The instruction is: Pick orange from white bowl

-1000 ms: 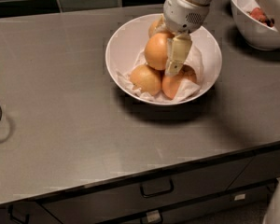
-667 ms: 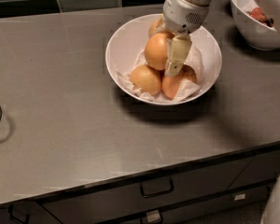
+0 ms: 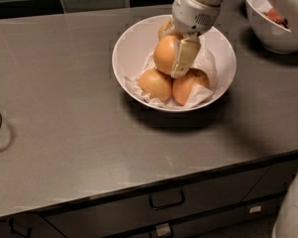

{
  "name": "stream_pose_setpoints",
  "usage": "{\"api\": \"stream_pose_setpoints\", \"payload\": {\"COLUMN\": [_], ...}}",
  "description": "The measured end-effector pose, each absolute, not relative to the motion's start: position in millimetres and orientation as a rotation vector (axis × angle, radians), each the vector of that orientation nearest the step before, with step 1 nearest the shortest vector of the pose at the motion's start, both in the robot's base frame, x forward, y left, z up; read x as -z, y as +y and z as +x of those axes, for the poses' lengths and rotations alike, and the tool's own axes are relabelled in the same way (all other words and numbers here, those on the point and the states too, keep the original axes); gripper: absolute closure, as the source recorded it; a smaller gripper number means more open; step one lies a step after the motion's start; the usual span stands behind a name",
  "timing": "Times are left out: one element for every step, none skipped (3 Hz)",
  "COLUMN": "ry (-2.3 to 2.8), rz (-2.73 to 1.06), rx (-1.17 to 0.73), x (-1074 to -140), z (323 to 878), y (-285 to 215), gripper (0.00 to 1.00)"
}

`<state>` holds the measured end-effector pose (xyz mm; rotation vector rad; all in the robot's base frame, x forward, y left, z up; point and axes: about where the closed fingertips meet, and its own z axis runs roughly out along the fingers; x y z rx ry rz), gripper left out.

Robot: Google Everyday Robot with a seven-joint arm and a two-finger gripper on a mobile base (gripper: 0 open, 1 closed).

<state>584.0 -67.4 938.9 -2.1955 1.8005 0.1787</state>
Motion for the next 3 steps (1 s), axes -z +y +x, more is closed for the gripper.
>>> {"api": "stream_pose_setpoints", "payload": {"ry": [1.801,1.801,1.797], "rz": [-2.195,-2.195,-2.190], "rx": [-0.179,-0.178,-0.173], "x": [-943.8,-944.0,-945.7], "z": [585.2,585.3,586.4], "y": [-67.0,-67.0,-66.5], "gripper": [0.55,0.78,0.99]}}
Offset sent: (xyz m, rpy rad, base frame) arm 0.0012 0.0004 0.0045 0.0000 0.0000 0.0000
